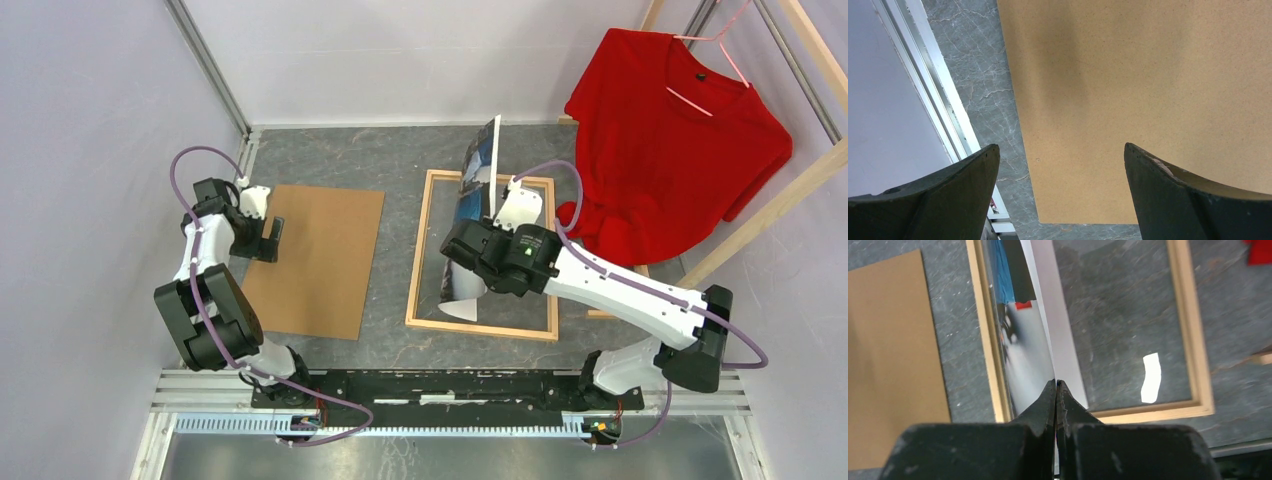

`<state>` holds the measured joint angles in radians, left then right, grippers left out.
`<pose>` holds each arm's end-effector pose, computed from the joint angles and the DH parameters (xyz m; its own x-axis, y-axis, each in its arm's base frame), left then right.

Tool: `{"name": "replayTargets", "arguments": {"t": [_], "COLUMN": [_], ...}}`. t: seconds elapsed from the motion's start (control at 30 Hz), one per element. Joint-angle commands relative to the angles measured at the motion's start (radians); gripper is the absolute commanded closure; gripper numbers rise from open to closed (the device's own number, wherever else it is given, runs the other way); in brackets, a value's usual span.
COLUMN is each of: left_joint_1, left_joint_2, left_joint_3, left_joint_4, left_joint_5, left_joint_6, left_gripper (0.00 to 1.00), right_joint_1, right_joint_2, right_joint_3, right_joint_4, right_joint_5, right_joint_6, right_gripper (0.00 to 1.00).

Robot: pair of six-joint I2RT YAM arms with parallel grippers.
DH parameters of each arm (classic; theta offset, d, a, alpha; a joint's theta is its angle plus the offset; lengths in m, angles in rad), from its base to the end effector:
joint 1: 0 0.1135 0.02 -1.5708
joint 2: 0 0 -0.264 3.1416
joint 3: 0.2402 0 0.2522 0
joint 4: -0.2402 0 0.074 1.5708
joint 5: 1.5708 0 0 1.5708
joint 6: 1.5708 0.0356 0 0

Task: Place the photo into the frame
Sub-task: Turn over the photo from the photo frame.

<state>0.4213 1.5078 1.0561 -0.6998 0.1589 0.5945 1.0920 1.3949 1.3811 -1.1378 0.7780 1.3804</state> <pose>0.2710 0.1153 0.2243 -0.8837 0.2100 -0.4182 0.1810 0.9775 0.1083 0.1420 0.2193 0.3393 -0.5712 0.4178 -0.7065 0.3185 0.9061 0.2784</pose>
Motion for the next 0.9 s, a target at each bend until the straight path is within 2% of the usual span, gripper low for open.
{"name": "replayTargets", "arguments": {"t": [0.0,0.23,0.43,0.63,0.73,0.87], "left_joint_1": [-0.006,-0.006,-0.006,-0.007,-0.006,-0.006], "left_joint_2": [-0.044,-0.041,-0.04,-0.037,-0.035,-0.03], "left_joint_3": [-0.001,-0.002,-0.007,-0.005,-0.008,-0.008], "left_joint_4": [0.017,0.017,0.017,0.016,0.017,0.017], "left_joint_5": [-0.003,0.0,-0.004,-0.009,-0.013,-0.015], "left_joint_6": [-0.002,-0.004,-0.004,-0.002,-0.002,-0.001], "left_gripper": [0.0,0.0,0.0,0.0,0.0,0.0], "right_joint_1": [-0.008,-0.135,-0.158,-0.155,-0.135,-0.126], "right_joint_2": [-0.05,-0.052,0.04,0.173,0.223,0.26], "right_joint_3": [0.142,0.365,0.398,0.318,0.247,0.206], "right_joint_4": [-0.103,-0.113,-0.117,-0.119,-0.119,-0.116], "right_joint_5": [0.19,0.215,0.25,0.207,0.202,0.132], "right_joint_6": [-0.107,-0.564,-0.87,-1.028,-1.023,-0.938], "right_gripper": [1.0,1.0,1.0,1.0,1.0,1.0]}}
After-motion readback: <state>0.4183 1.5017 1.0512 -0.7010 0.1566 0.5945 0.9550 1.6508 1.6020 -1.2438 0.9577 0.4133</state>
